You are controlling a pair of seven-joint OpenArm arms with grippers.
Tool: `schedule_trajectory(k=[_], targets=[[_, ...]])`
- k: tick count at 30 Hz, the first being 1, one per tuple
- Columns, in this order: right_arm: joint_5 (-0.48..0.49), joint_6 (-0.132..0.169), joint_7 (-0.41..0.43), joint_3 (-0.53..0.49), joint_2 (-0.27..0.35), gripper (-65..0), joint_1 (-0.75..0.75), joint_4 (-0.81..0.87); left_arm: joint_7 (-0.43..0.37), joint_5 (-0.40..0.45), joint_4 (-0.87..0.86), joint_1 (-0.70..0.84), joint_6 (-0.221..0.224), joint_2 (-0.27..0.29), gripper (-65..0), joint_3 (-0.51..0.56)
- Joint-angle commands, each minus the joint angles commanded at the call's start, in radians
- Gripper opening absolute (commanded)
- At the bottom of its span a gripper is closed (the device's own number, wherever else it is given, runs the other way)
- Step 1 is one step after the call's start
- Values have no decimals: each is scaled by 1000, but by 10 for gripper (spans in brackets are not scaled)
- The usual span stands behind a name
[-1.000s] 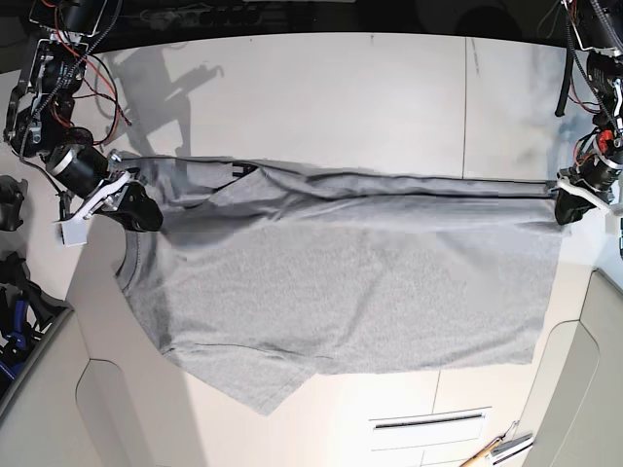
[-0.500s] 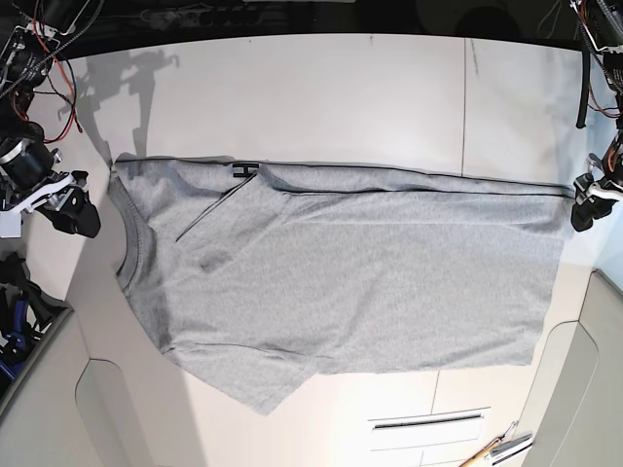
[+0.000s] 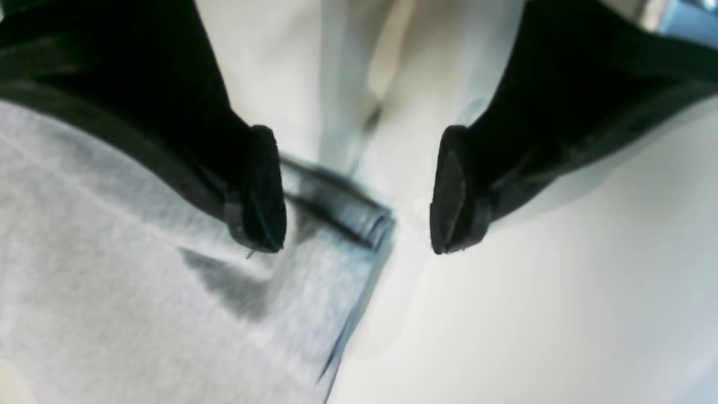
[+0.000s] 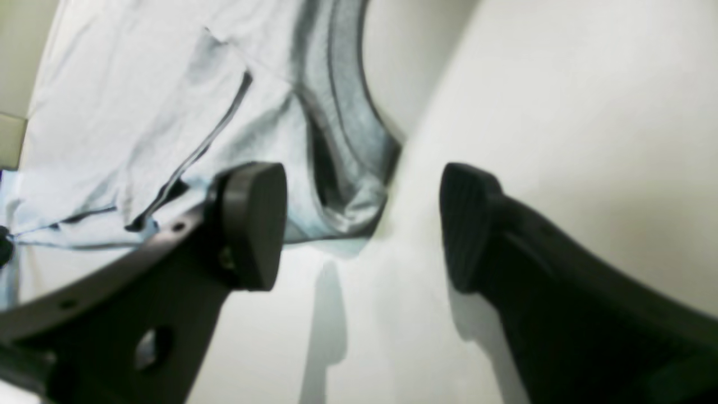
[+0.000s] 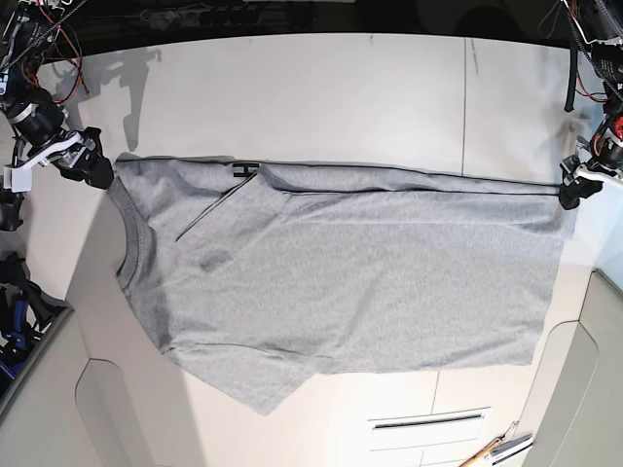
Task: Fold the T-shirt properly
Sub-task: 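Lay the held edge down and open both grippers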
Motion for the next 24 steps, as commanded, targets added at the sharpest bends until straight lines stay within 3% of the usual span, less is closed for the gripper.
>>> schedule_trajectory(k=[3,5,13,21,22,24], targets=[[3,5,20,-24,-1,-226,9,-75,-47,22,-39,-1,0,21,-213,0],[10,5,55,-47,-2,-226,10,-93,-48,41,-42,-2,0,34,-213,0],[36,11,60,-192,-6,-226,33,-92,-54,32,-41,-5,-23,49,-214,43],[32,11,59,-226,-23,-233,77,-92,-60,33,-41,-5,-23,68,-219,99],[30,11,58,-226,-26,-270,77,-92,-60,32,-41,-5,-26,68,-257,99],[12,11,55,-225,-25,-429,77,-92,-60,33,-41,-5,-79,67,-416,99]])
